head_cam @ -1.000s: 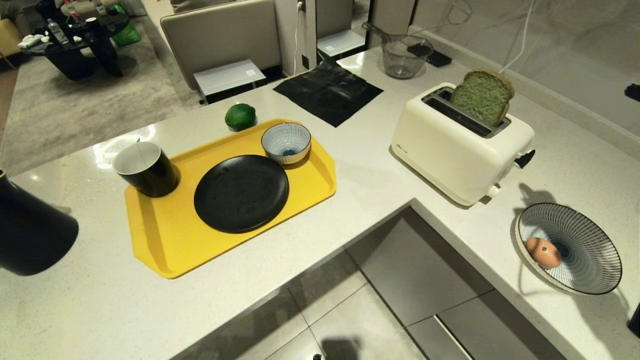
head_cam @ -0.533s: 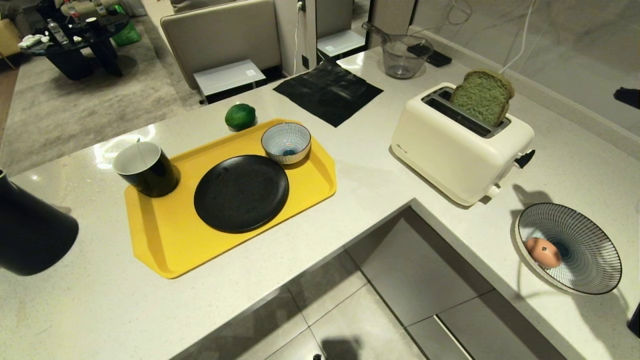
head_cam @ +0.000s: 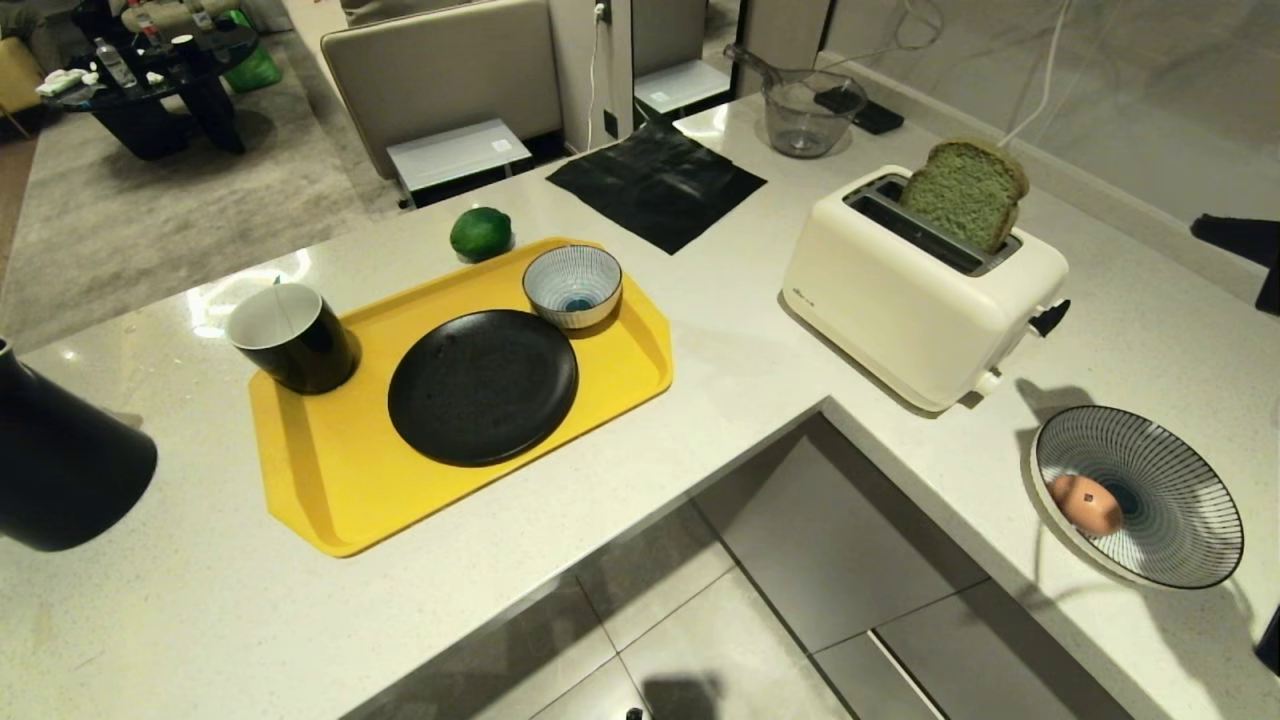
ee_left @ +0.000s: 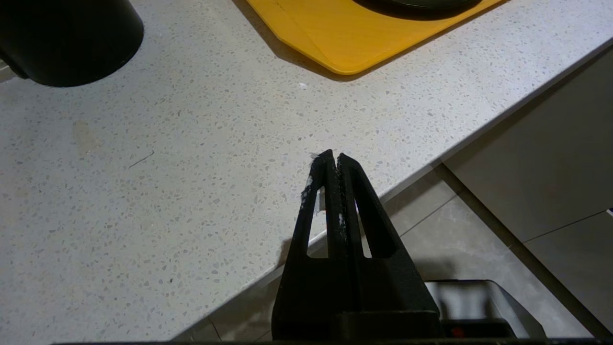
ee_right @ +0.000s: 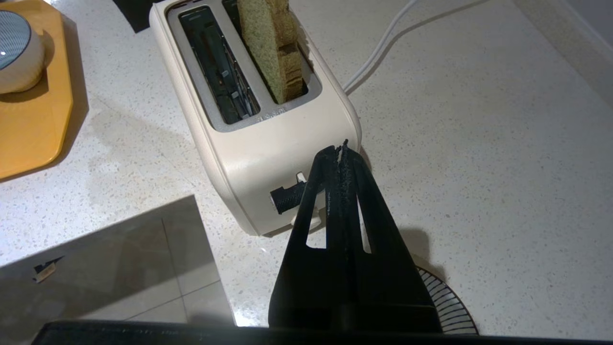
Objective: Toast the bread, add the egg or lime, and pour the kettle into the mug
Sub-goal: Put the baked bread on a plate
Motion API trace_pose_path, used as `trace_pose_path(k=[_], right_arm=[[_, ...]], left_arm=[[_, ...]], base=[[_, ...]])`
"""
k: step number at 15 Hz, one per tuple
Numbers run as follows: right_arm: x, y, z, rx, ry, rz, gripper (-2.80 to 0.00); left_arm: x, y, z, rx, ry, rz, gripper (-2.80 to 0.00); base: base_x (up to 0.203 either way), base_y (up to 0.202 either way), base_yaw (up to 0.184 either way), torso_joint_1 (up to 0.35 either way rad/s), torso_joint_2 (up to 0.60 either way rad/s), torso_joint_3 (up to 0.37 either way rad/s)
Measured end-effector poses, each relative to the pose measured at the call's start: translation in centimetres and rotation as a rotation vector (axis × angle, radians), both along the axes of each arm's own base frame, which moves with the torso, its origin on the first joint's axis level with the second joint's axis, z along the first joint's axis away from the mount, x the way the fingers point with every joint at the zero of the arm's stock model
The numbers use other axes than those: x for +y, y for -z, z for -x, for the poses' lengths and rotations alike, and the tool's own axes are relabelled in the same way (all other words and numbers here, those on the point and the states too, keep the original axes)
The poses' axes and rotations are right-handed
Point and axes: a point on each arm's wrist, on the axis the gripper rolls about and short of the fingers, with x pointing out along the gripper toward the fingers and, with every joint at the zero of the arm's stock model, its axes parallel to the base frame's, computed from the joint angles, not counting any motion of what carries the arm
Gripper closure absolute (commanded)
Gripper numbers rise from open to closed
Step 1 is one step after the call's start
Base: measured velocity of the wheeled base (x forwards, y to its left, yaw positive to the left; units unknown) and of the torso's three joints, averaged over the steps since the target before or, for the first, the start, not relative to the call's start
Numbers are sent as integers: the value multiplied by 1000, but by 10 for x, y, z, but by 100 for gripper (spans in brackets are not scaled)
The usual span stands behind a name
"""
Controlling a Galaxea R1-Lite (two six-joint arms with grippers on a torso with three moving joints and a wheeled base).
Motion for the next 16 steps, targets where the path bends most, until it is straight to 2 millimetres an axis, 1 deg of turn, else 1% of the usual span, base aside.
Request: trace_pose_path(k=[2,3,5,7,10,13,15,16], right_arm=[[0,2,-3,7,-13,-2,0],[0,2,-4,10,-33,-2,-280],[1,4,-7,10,-52,-1,-280],[0,1,-12,-32,-54,10,-280],[-2,0,-26,-112,-60,25,-280],[-3,5,-40,-172,-69,53,-280],[-5,9,-49,-221,-58,113,-280],[-5,14,-54,-214,-57,124,-280]], left_arm=[[0,0,0,0,0,0,0],[0,0,0,0,0,0,0],[0,0,0,0,0,0,0],[0,0,0,0,0,0,0],[0,0,0,0,0,0,0],[0,0,0,0,0,0,0],[0,0,0,0,0,0,0],[0,0,0,0,0,0,0]], base=[[0,0,0,0,0,0],[0,0,0,0,0,0],[0,0,0,0,0,0],[0,0,0,0,0,0],[0,0,0,0,0,0],[0,0,0,0,0,0],[0,0,0,0,0,0],[0,0,0,0,0,0]])
